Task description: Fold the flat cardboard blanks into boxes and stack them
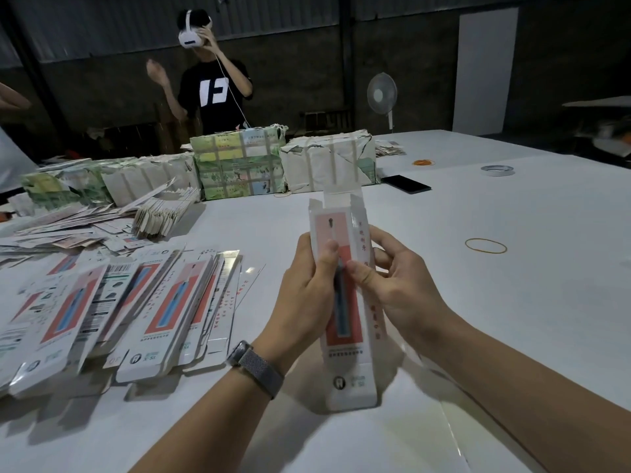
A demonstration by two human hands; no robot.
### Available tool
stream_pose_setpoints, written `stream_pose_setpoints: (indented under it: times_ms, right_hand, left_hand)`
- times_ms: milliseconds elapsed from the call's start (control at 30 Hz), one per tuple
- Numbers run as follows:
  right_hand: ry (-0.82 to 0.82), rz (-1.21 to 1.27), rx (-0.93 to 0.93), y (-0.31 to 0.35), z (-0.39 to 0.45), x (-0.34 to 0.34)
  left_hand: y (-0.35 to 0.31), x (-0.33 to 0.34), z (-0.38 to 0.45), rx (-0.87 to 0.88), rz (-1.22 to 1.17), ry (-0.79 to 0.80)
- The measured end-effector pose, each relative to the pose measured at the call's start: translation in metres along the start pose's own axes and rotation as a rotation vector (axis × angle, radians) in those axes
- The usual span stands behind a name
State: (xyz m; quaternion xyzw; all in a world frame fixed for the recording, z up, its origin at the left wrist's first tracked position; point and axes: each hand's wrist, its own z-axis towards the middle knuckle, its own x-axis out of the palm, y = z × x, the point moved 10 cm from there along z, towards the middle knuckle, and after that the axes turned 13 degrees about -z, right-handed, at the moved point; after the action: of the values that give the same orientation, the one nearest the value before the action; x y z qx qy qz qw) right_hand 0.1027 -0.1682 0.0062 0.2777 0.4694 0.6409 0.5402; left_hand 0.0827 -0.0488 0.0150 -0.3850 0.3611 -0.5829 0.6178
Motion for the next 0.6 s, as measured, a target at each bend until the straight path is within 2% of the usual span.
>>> stream_pose_setpoints:
  times_ms: [333,600]
  right_hand:
    - [0.124,0.019,0.024,0.000,-0.003,0.014]
    - [0.060,-0.005,-0.009,0.004,0.000,0.005]
  left_hand:
    - [-0.007,-0.004,-0.002,-0.023,-0.185,-0.006]
    - [-0.004,0.000,-0.004,-0.048,-0.219,-0.005]
